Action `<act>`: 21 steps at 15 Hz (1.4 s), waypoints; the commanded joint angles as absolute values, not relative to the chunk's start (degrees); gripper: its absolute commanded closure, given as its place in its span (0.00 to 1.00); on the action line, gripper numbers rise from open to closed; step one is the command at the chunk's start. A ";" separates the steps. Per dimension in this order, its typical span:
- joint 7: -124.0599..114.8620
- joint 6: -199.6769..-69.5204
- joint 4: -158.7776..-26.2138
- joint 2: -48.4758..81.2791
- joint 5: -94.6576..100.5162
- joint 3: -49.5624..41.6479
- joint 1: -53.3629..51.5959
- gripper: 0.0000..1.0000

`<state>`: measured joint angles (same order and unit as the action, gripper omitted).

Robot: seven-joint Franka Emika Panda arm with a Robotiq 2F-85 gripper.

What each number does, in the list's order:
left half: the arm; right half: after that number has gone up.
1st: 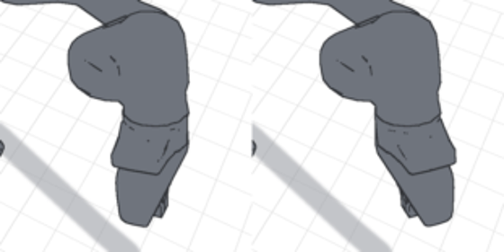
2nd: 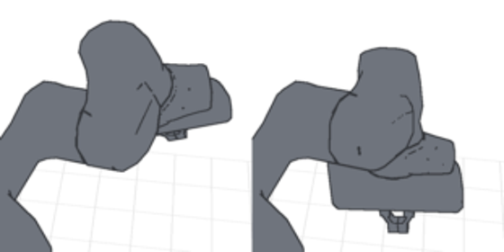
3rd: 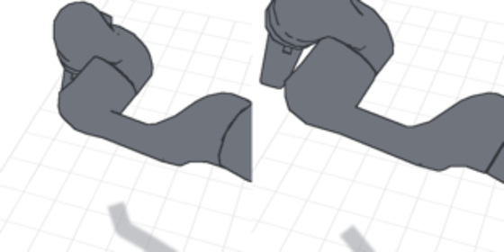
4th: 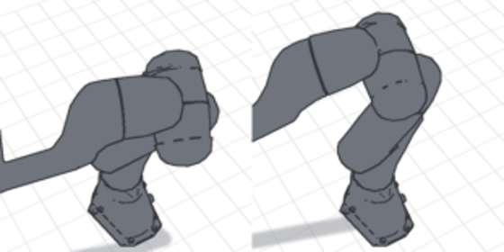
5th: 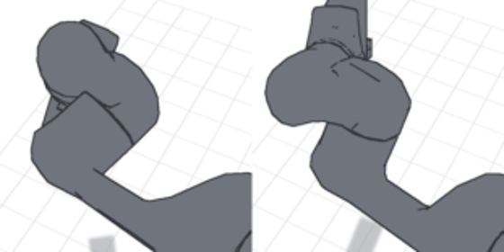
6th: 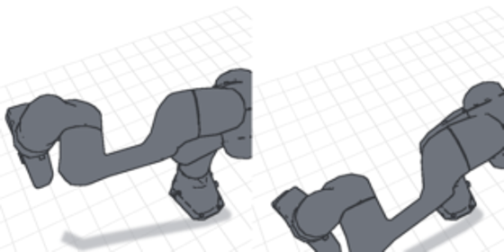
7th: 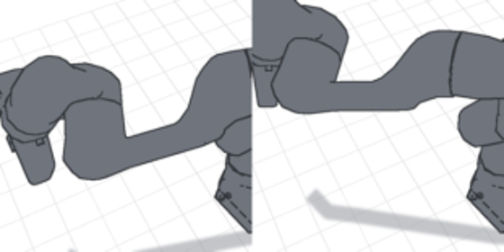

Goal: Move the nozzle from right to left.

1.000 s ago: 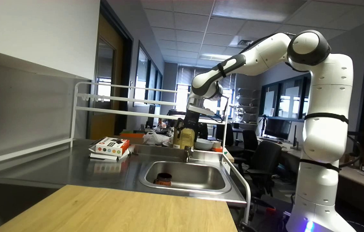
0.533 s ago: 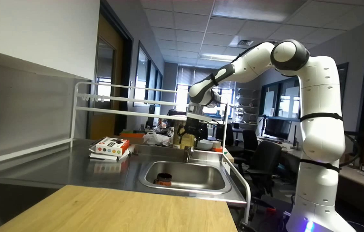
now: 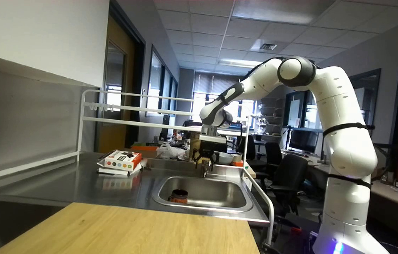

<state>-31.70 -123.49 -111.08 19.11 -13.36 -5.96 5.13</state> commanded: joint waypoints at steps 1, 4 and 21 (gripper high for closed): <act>-33.42 -120.39 -106.11 22.67 -13.48 -6.68 4.47 0.40; -33.71 -119.51 -104.69 23.78 -13.42 -6.89 4.39 0.64; -39.73 -108.74 -85.04 36.43 -11.08 -7.05 2.20 0.98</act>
